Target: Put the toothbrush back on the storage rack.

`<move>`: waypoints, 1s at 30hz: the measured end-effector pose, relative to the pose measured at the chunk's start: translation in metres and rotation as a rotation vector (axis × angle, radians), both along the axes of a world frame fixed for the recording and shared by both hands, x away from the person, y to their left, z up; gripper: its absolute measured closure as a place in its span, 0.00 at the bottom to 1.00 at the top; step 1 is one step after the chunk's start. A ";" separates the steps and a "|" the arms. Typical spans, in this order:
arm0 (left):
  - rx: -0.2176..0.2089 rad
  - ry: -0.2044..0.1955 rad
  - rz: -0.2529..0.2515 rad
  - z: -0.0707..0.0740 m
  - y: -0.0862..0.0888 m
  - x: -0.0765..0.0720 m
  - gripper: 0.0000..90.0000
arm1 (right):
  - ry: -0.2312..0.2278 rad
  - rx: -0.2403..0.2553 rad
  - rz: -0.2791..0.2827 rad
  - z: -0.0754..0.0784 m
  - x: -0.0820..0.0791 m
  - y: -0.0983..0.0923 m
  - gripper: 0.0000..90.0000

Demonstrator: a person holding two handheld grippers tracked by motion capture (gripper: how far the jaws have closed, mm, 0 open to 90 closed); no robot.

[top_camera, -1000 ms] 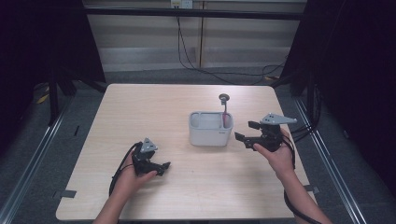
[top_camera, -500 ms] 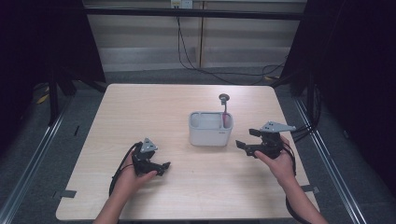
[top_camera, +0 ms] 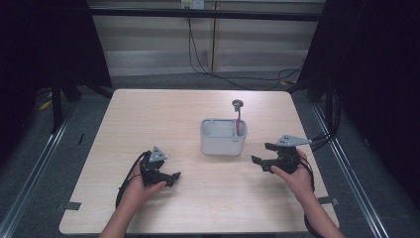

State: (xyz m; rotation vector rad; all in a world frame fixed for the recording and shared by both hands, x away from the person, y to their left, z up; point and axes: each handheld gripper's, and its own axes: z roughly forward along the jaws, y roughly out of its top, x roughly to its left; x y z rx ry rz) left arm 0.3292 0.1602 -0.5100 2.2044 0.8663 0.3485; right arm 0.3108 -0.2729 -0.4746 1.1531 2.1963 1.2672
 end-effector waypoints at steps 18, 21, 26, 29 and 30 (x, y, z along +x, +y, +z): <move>0.000 0.000 0.000 0.000 0.000 0.000 0.11 | 0.029 -0.066 0.039 -0.017 -0.004 0.003 0.22; 0.000 0.000 0.000 0.000 0.000 0.000 0.11 | 0.041 -0.075 0.044 -0.020 -0.004 0.004 0.22; 0.000 0.000 0.000 0.000 0.000 0.000 0.11 | 0.055 -0.086 0.044 -0.024 -0.004 0.003 0.22; 0.000 0.000 0.000 0.000 0.000 0.000 0.11 | 0.067 -0.085 0.042 -0.028 -0.004 0.002 0.22; 0.000 0.000 0.000 0.000 0.000 0.000 0.11 | 0.075 -0.092 0.043 -0.029 -0.005 0.002 0.22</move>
